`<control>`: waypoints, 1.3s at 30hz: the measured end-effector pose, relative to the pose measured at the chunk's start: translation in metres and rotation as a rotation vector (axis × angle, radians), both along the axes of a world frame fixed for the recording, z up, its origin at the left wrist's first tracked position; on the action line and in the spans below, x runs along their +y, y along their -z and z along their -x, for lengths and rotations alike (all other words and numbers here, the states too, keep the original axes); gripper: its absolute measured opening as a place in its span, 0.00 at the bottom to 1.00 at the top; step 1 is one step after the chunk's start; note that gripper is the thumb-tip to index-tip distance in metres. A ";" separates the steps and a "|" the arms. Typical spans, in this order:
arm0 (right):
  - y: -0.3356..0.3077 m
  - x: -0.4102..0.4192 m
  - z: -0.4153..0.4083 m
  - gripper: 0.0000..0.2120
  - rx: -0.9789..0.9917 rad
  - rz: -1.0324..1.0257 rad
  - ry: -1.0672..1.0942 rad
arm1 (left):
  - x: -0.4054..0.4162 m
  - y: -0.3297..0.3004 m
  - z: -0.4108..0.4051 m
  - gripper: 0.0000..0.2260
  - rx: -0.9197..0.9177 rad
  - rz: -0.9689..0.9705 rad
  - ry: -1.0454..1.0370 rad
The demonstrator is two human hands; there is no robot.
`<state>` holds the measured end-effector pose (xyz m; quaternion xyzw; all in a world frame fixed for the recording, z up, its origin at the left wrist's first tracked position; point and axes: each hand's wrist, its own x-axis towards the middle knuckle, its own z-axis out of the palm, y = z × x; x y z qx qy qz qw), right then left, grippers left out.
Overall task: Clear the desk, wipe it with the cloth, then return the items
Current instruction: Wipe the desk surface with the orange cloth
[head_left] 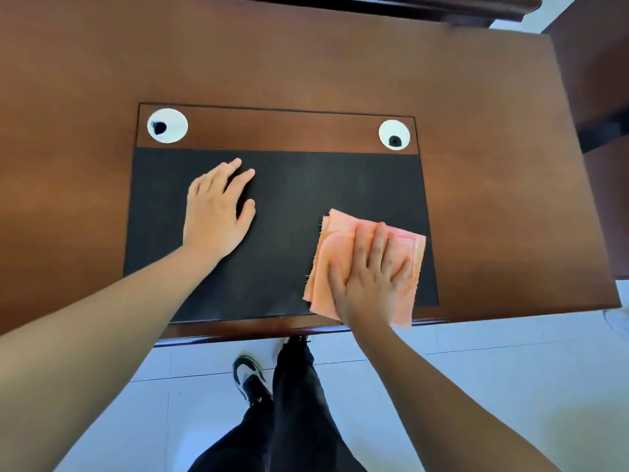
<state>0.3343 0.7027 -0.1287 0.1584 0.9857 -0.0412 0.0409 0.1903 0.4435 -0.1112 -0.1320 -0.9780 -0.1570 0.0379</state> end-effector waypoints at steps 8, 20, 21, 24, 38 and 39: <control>0.001 0.007 0.074 0.38 -0.007 0.019 -0.081 | -0.001 -0.012 0.083 0.21 0.013 -0.017 -0.163; -0.003 0.011 0.201 0.39 -0.050 0.050 -0.210 | -0.006 0.001 0.121 0.27 -0.112 0.112 -0.288; -0.004 0.011 0.211 0.39 -0.055 0.050 -0.222 | -0.006 0.001 0.121 0.27 -0.116 0.110 -0.291; -0.004 0.011 0.243 0.39 -0.054 0.058 -0.251 | -0.006 0.001 0.122 0.27 -0.127 0.104 -0.301; -0.006 -0.004 0.416 0.38 -0.042 0.073 -0.342 | -0.006 0.009 0.127 0.27 -0.100 0.121 -0.321; -0.007 -0.006 0.427 0.38 -0.044 0.071 -0.345 | -0.007 0.010 0.127 0.28 -0.094 0.120 -0.323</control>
